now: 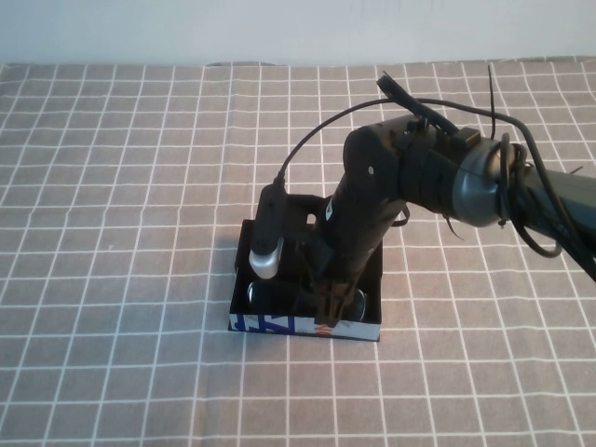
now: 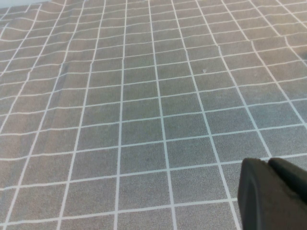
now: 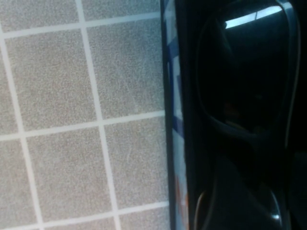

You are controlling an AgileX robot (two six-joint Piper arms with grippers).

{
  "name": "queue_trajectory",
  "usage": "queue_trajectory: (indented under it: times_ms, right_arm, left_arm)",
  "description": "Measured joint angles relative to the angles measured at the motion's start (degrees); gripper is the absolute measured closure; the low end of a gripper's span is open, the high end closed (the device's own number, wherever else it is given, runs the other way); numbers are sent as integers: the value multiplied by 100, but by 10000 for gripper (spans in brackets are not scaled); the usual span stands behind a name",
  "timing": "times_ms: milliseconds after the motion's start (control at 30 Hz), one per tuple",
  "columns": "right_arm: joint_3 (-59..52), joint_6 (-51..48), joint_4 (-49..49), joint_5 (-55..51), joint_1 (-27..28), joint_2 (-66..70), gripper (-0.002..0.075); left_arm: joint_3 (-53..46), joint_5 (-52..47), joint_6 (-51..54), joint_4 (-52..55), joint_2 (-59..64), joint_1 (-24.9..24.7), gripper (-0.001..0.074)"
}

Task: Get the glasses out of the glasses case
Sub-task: Pick up the glasses from the glasses case

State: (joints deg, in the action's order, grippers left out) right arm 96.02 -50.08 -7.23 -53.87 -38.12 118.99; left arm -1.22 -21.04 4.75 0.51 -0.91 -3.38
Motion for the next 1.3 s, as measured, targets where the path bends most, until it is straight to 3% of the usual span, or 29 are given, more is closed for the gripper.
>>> queue_trajectory:
  times_ms: [867, 967, 1133, 1300]
  right_arm:
    - [0, 0, 79, 288, 0, 167, 443]
    - [0, 0, 113, 288, 0, 167, 501]
    - [0, 0, 124, 288, 0, 72, 676]
    - [0, 700, 374, 247, 0, -303, 713]
  left_arm:
    - [0, 0, 0, 0, 0, 0, 739]
    - [0, 0, 0, 0, 0, 0, 739]
    - [0, 0, 0, 0, 0, 0, 739]
    - [0, 0, 0, 0, 0, 0, 739]
